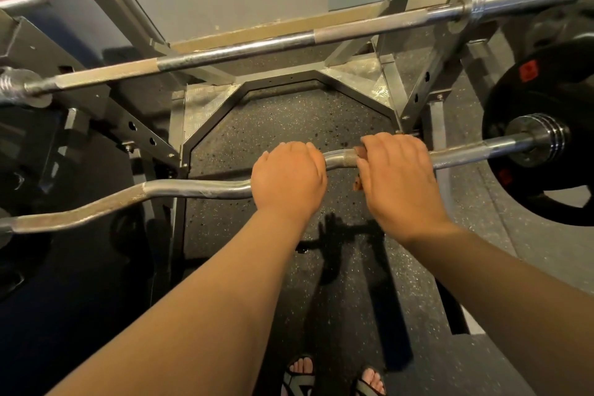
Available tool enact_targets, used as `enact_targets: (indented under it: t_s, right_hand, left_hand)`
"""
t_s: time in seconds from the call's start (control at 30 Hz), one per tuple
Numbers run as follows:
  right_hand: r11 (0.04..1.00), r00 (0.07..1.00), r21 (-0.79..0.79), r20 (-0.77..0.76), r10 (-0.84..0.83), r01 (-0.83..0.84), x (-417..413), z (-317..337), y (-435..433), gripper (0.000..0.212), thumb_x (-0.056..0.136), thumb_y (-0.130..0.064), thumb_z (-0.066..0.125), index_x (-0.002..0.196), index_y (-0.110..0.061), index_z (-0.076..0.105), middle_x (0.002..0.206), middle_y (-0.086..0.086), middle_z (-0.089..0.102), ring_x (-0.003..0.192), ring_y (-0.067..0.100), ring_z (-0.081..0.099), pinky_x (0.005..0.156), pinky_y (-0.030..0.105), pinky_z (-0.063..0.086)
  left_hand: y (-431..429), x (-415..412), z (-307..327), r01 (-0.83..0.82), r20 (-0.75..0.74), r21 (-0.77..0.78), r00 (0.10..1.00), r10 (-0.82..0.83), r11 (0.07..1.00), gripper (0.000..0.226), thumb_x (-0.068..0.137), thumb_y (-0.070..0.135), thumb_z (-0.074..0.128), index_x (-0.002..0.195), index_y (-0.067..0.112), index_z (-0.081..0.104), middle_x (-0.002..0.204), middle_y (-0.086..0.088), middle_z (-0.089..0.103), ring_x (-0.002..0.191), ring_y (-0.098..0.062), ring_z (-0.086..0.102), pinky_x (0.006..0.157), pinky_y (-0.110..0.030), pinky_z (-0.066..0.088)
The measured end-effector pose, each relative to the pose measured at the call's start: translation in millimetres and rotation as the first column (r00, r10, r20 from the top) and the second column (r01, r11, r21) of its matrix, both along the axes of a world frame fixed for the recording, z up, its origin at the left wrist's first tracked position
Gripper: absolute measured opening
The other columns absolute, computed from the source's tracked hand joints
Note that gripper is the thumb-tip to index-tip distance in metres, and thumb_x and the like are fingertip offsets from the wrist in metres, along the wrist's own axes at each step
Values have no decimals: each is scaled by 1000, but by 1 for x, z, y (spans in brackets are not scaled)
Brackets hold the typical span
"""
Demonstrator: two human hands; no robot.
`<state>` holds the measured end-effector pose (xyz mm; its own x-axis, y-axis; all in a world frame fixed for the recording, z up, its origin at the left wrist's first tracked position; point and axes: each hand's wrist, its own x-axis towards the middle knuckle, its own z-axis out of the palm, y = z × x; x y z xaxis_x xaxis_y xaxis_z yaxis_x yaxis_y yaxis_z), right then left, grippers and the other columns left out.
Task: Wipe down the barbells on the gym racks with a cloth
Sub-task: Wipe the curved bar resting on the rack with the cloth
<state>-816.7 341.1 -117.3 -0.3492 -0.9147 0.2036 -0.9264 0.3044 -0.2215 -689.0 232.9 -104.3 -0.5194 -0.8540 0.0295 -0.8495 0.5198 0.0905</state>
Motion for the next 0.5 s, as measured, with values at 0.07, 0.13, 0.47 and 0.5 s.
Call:
enact_targets:
  t_s: [0.07, 0.13, 0.47, 0.5]
  right_hand:
    - [998, 998, 27, -24, 54, -53, -15, 3, 4, 32, 109, -37, 40, 127, -15, 56, 113, 3, 60, 106, 25, 54, 101, 43, 39]
    - [998, 999, 66, -35, -11, 13, -23, 6, -2, 35, 109, -41, 34, 112, -17, 59, 99, 0, 60, 90, 22, 54, 87, 40, 44]
    - [994, 997, 72, 2, -81, 81, 8, -5, 10, 44, 109, -37, 39, 143, -11, 44, 138, 9, 49, 133, 30, 42, 123, 50, 21]
    - [997, 999, 73, -8, -36, 36, 0, -4, 13, 44, 109, -38, 39, 144, -12, 43, 137, 9, 50, 132, 29, 43, 122, 49, 23]
  left_hand:
    - [-1, -1, 1, -26, -26, 21, 999, 27, 999, 30, 101, 31, 26, 78, 23, 44, 67, 8, 30, 57, -16, 27, 71, -39, 39]
    - [-3, -2, 0, -37, -27, 30, 999, 38, 999, 31, 101, 32, 25, 78, 23, 44, 66, 9, 26, 57, -16, 24, 71, -39, 36]
    - [-3, -2, 1, -31, 17, 23, 999, 31, 999, 34, 100, 29, 26, 68, 24, 36, 63, 7, 33, 52, -12, 25, 65, -37, 32]
    - [-3, -3, 2, -33, 12, 25, 999, 33, 999, 33, 100, 29, 26, 69, 24, 37, 63, 7, 33, 52, -11, 25, 65, -37, 32]
